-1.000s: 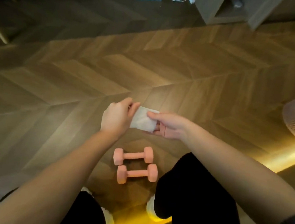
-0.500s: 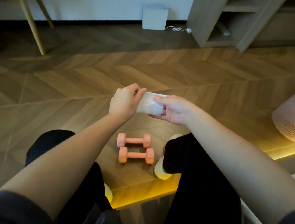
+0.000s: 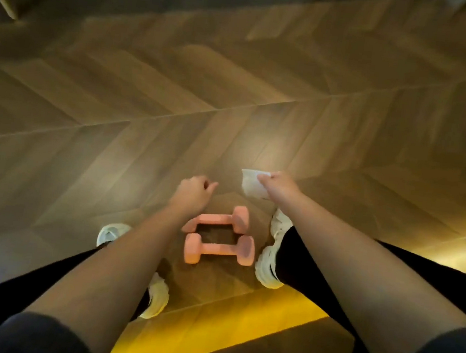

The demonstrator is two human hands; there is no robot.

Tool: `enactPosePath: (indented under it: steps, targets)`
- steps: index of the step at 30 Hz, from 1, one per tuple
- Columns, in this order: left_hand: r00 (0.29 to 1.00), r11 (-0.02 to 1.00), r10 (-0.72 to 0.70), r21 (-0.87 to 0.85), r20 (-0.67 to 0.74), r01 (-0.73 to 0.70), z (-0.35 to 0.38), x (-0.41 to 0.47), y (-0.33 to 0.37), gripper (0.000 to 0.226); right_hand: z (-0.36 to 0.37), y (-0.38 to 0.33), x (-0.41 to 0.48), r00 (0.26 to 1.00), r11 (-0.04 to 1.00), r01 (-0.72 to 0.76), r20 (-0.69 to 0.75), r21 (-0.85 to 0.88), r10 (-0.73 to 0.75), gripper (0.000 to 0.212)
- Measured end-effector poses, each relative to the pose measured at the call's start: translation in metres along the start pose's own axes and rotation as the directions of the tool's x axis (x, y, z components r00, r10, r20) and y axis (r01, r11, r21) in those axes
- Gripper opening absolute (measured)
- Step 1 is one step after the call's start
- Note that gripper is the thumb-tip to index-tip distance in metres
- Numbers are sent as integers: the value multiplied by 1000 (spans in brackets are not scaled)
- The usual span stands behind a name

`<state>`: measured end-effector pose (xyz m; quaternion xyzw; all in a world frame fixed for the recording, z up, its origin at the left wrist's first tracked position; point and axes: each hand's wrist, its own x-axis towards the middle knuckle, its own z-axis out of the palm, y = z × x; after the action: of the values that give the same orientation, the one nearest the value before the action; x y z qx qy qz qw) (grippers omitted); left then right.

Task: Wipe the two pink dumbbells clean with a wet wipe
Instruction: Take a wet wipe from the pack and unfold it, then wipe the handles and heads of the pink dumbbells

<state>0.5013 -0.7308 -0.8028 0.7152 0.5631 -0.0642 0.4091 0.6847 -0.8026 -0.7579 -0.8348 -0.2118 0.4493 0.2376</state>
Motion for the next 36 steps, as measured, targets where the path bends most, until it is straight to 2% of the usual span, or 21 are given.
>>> enactPosePath:
  steps: [2, 5, 8, 11, 16, 20, 23, 26, 28, 30, 32, 34, 36]
  targets:
    - [993, 996, 3, 86, 118, -13, 31, 28, -17, 28, 14, 22, 29, 1000, 997, -18, 22, -81, 20, 24]
    - [971, 981, 14, 184, 237, -59, 67, 56, -35, 26, 33, 51, 61, 997, 992, -67, 27, -108, 71, 27]
    - [933, 977, 54, 173, 355, -123, 90, 72, -44, 28, 46, 71, 83, 994, 988, -112, 0, -102, 113, 27]
    - [867, 979, 71, 134, 493, -156, 103, 77, -48, 42, 55, 79, 96, 989, 984, -141, 33, -108, 145, 26]
    - [804, 945, 48, 234, 593, -229, 117, 82, -53, 66, 66, 88, 104, 973, 975, -211, 77, -64, 215, 27]
    - [772, 934, -5, 279, 636, -224, 119, 82, -55, 74, 68, 85, 101, 965, 970, -240, 102, -48, 244, 31]
    - [802, 936, -12, 289, 597, -200, 99, 76, -51, 80, 60, 67, 96, 948, 964, -259, 175, -57, 265, 35]
    - [841, 949, 35, 246, 539, -197, 48, 65, -31, 90, 38, 19, 79, 958, 981, -180, 213, -71, 191, 27]
    - [884, 957, 105, 197, 455, -215, 2, 53, -7, 92, 20, -27, 55, 978, 995, -62, 193, -76, 76, 14]
    - [929, 947, 202, 179, 309, -266, -46, 36, 18, 93, 1, -72, 21, 973, 994, 62, 217, 87, -80, 19]
    - [947, 938, 270, 177, 173, -300, -94, 13, 40, 84, -16, -109, -18, 934, 946, 191, 247, 260, -257, 15]
    - [947, 939, 311, 130, 82, -319, -137, -16, 60, 65, -33, -135, -55, 896, 892, 318, 205, 320, -393, 18]
    - [945, 944, 327, 50, 12, -327, -173, -49, 78, 61, -46, -151, -88, 866, 836, 416, 123, 357, -484, 23]
